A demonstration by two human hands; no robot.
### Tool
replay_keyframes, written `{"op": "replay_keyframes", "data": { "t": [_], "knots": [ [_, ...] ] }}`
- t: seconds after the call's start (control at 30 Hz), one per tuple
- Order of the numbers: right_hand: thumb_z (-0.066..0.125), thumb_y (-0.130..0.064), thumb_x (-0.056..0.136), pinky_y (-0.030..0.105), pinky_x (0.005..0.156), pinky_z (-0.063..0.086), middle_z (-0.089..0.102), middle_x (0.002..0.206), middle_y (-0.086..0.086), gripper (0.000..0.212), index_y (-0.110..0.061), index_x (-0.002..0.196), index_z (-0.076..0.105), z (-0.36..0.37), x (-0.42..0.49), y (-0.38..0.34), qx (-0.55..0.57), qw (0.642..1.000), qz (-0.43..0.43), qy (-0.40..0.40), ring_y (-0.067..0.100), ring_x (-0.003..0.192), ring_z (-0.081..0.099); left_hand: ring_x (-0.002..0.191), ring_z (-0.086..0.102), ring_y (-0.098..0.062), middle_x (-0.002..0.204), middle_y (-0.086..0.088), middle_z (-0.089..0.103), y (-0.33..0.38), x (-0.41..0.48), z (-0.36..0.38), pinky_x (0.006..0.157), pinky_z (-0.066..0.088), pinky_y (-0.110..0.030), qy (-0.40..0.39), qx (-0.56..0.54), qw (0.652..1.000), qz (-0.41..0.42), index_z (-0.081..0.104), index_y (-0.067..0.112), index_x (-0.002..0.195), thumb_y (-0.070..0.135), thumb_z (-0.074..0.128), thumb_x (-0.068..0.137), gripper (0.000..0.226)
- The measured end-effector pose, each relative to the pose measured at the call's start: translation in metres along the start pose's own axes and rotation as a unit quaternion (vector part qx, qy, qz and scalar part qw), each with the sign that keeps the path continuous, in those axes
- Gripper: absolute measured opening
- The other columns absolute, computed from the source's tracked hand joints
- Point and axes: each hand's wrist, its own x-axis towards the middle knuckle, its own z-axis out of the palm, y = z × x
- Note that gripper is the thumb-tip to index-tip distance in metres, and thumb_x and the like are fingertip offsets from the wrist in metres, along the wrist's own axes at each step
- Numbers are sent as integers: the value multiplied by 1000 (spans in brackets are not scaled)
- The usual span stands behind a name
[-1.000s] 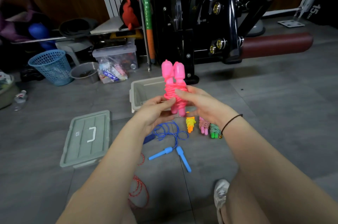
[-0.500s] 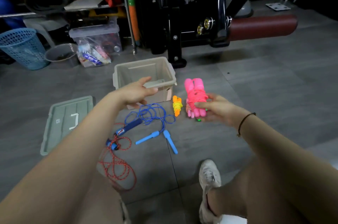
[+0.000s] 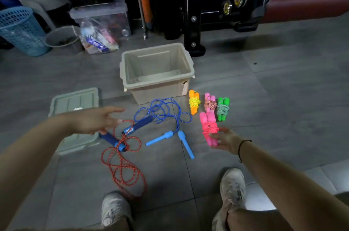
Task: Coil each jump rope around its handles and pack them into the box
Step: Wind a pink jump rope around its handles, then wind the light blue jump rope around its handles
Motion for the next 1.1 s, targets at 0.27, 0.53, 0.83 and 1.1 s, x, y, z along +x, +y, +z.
{"op": "replay_keyframes", "data": {
  "t": [0.27, 0.53, 0.83, 1.1],
  "knots": [
    [58, 2, 88, 36, 70, 51, 58, 95, 27, 19, 13, 104, 60, 11, 75, 42, -85, 992, 37, 85, 30, 70, 56, 77, 54, -17, 101, -1, 54, -34, 114, 53, 59, 41, -20, -84, 88, 991, -54, 49, 23, 127, 40, 53, 84, 46],
    [52, -1, 93, 11, 33, 31, 55, 43, 1, 29, 0, 64, 56, 32, 114, 68, -139, 986, 40, 79, 2, 29, 44, 129, 46, -24, 146, -8, 42, 26, 198, 164, 105, 38, -32, -24, -67, 997, 35, 32, 31, 145, 30, 54, 95, 55],
    [57, -4, 92, 27, 45, 52, 58, 76, 10, 9, -12, 91, 56, 25, 156, 67, 20, 985, 49, 165, 16, 54, 58, 131, 41, -29, 148, -9, 36, 18, 242, 212, 108, 35, -38, -4, -50, 999, 1, 28, 37, 146, 33, 57, 91, 61],
    [52, -11, 74, 42, 82, 48, 63, 96, 19, 25, -3, 94, 66, 68, 149, 109, -353, 896, -168, 212, 38, 92, 57, 130, 42, -25, 146, -6, 39, 8, 259, 211, 108, 34, -33, 30, -31, 999, -8, 41, 23, 142, 26, 53, 94, 50]
  ]
}}
